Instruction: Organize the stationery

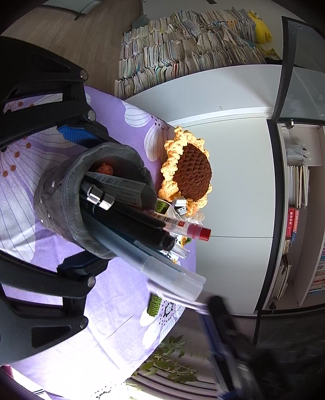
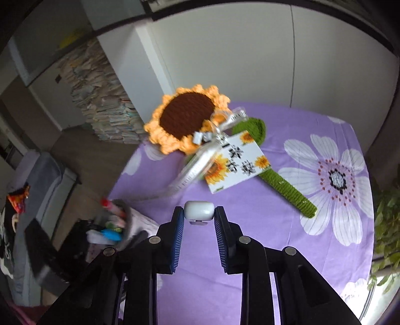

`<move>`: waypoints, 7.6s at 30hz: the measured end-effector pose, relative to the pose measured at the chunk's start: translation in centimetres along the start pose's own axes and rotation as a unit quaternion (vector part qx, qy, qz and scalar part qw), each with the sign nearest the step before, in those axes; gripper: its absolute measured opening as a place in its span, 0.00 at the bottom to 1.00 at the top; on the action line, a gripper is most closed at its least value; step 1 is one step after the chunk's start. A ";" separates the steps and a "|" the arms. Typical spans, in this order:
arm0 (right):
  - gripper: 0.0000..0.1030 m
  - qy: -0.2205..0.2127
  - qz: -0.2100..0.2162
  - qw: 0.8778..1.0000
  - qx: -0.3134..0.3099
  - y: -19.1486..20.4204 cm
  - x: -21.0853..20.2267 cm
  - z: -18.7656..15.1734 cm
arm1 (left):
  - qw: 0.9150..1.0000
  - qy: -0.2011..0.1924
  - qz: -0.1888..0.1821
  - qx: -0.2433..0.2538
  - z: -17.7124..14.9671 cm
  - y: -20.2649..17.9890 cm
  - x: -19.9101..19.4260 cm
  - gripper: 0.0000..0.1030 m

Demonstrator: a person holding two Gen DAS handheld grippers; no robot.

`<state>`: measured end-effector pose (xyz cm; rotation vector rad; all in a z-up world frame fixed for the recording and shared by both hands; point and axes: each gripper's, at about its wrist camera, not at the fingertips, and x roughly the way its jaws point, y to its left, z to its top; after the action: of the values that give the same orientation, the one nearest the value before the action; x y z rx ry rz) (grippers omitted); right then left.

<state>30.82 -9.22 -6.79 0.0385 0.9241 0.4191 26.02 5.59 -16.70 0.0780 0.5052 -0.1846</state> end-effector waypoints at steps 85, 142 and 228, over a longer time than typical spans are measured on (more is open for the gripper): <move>0.26 -0.080 -0.061 0.993 -0.069 0.2 -4.5 -6.3 | 1.000 0.002 0.017 -0.001 -0.2 0.1 -0.3 0.84; 0.27 -0.063 -0.081 0.990 0.093 -14.4 -3.9 -13.4 | 0.997 0.041 -0.029 0.064 5.5 -12.7 4.1 0.67; 0.94 -0.332 -0.191 0.923 -0.033 3.8 -23.9 -18.8 | 0.990 -0.137 0.042 0.007 4.6 -9.7 -22.7 0.99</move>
<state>2.27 -17.18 0.90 -0.0595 0.2300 0.0541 6.84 -0.91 -1.87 0.0867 0.2269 -0.1148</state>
